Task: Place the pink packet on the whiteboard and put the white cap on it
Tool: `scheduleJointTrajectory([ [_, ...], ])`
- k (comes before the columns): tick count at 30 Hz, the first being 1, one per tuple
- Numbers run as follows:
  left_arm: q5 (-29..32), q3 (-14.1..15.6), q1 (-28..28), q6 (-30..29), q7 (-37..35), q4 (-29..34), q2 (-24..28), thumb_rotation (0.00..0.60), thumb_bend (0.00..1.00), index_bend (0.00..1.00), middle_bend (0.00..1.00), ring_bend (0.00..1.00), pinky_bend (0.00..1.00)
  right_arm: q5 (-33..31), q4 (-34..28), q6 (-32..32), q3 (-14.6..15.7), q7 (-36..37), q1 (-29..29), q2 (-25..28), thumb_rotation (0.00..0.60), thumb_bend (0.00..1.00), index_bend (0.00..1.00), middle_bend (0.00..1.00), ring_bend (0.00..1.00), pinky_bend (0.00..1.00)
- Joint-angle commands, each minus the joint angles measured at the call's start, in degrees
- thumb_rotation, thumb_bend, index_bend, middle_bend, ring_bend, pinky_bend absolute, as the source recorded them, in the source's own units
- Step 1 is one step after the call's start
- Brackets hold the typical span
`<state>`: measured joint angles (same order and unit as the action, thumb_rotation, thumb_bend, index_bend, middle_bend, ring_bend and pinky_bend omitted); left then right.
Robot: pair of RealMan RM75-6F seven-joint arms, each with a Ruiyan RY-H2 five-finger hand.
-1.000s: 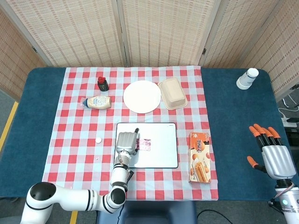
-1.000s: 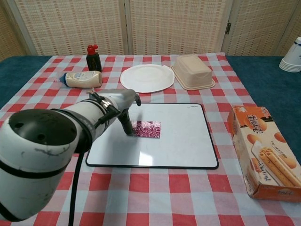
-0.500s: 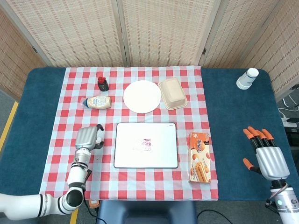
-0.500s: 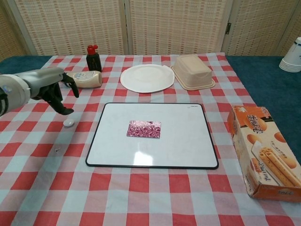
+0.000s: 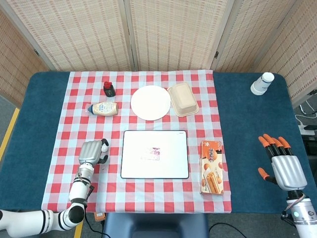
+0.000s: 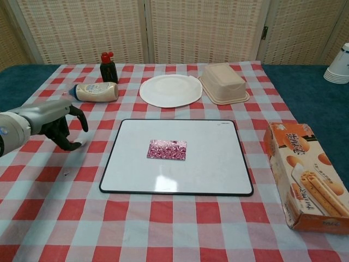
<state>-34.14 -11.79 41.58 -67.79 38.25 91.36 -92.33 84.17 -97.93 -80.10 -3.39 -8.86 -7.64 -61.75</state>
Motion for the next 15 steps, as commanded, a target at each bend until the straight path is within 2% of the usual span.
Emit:
scheduleJointTrajectory([
  [1,0.25,0.15,0.47,0.92,0.19,-2.18,-1.17,0.600,0.34,0.37,1.00,1.00,1.00,-0.21,0.02,-0.01,-0.07,-0.06,0.02,0.00,0.600,0.22,0.08,0.03,0.00,0.09],
  [9,0.88,-0.09,0.69,2.18,0.14,-5.40,-1.66,0.600,0.34,0.37,1.00,1.00,1.00,-0.31,0.01,0.07,-0.11,-0.24,-0.06,-0.07,0.600,0.22,0.08,0.03,0.00,0.09],
  [15,1.11,-0.68,0.60,0.97,0.80,-4.76,-1.12,0.600,0.34,0.37,1.00,1.00,1.00,-0.58,0.14,0.04,-0.23,-0.42,-0.09,-0.21,0.600,0.22,0.08,0.03,0.00,0.09],
])
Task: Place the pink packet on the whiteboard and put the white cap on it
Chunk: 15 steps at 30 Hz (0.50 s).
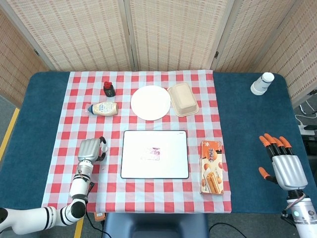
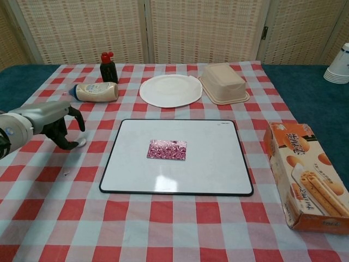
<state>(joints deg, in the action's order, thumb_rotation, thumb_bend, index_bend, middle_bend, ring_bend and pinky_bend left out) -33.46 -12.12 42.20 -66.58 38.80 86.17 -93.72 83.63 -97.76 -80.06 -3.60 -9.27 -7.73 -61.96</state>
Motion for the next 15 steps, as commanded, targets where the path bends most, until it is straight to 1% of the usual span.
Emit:
scheduleJointTrajectory([
  [1,0.49,-0.39,-0.04,-0.27,0.26,0.48,0.29,0.600,0.34,0.37,1.00,1.00,1.00,-0.04,-0.03,-0.02,-0.02,0.00,0.01,0.01,0.600,0.22,0.08,0.03,0.00,0.09],
  [5,0.68,-0.43,-0.16,-0.34,0.27,0.57,0.35,0.600,0.34,0.37,1.00,1.00,1.00,0.18,-0.04,-0.22,0.01,0.09,0.06,0.03,0.600,0.22,0.08,0.03,0.00,0.09],
  [9,-0.06,0.13,-0.57,0.08,-0.51,-0.57,-0.31,0.600,0.33,0.36,1.00,1.00,1.00,0.24,-0.03,-0.23,0.05,0.29,0.09,0.13,0.600,0.22,0.08,0.03,0.00,0.09],
  [15,-0.73,0.13,-0.87,0.56,-1.58,-2.00,-1.34,0.600,0.33,0.36,1.00,1.00,1.00,-0.04,-0.08,0.03,0.03,0.23,0.01,0.20,0.600,0.22,0.08,0.03,0.00,0.09],
])
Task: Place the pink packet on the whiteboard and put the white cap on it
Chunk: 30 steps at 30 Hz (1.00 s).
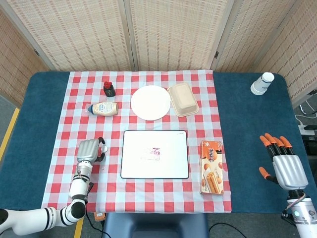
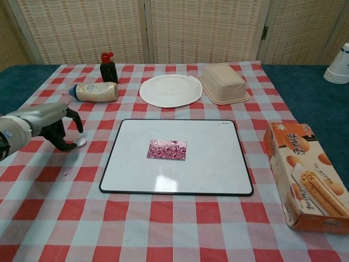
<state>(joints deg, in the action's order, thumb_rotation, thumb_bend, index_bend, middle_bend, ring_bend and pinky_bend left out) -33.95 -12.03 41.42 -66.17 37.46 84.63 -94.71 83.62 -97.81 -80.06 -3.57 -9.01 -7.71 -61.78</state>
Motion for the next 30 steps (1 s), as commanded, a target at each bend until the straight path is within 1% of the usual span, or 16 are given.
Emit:
scheduleJointTrajectory([
  [1,-0.42,0.07,-0.09,0.16,-0.27,-0.77,-0.53,0.600,0.33,0.37,1.00,1.00,1.00,-0.05,-0.05,0.03,0.00,-0.03,-0.01,0.02,0.600,0.22,0.08,0.03,0.00,0.09],
  [6,-0.99,0.12,-0.12,0.15,-0.22,-1.98,-1.40,0.600,0.33,0.39,1.00,1.00,1.00,-0.27,-0.22,0.45,0.10,-0.20,-0.09,0.37,0.600,0.22,0.08,0.03,0.00,0.09],
  [14,-1.15,0.06,-0.32,0.71,-0.12,-3.71,-2.22,0.600,0.33,0.39,1.00,1.00,1.00,-0.47,-0.28,0.49,0.01,-0.20,-0.14,0.38,0.600,0.22,0.08,0.03,0.00,0.09],
  [17,-1.39,0.12,-0.37,0.64,0.16,-4.40,-2.49,0.600,0.33,0.39,1.00,1.00,1.00,-0.05,-0.22,1.07,0.41,-0.41,-0.32,0.71,0.600,0.22,0.08,0.03,0.00,0.09],
  [30,-1.73,-0.30,-0.50,1.78,0.07,-5.88,-3.41,0.600,0.33,0.40,1.00,1.00,1.00,-0.18,-0.37,1.57,0.55,-0.25,-0.51,1.06,0.600,0.22,0.08,0.03,0.00,0.09],
])
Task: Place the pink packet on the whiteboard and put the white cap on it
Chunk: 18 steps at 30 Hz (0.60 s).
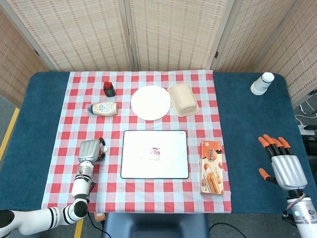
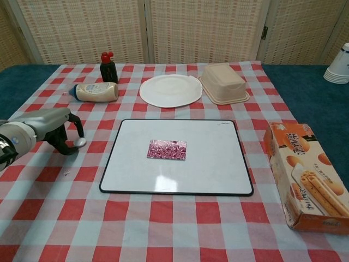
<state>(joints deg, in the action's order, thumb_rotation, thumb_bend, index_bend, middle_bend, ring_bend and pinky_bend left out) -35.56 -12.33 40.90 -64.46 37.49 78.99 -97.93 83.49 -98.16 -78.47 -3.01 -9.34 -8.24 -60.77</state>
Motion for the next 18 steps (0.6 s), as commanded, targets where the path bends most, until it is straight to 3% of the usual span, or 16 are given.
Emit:
scheduleJointTrajectory([
  [1,-0.20,0.00,0.02,0.08,0.02,-0.45,-0.34,0.600,0.33,0.40,1.00,1.00,1.00,-0.11,-0.03,-0.03,-0.04,0.07,0.02,0.07,0.600,0.22,0.08,0.03,0.00,0.09],
  [18,-1.79,-0.43,-0.48,0.14,-0.61,-2.39,-1.59,0.600,0.35,0.46,1.00,1.00,1.00,-0.66,-0.09,0.30,-0.11,0.03,-0.11,0.10,0.600,0.22,0.08,0.03,0.00,0.09],
])
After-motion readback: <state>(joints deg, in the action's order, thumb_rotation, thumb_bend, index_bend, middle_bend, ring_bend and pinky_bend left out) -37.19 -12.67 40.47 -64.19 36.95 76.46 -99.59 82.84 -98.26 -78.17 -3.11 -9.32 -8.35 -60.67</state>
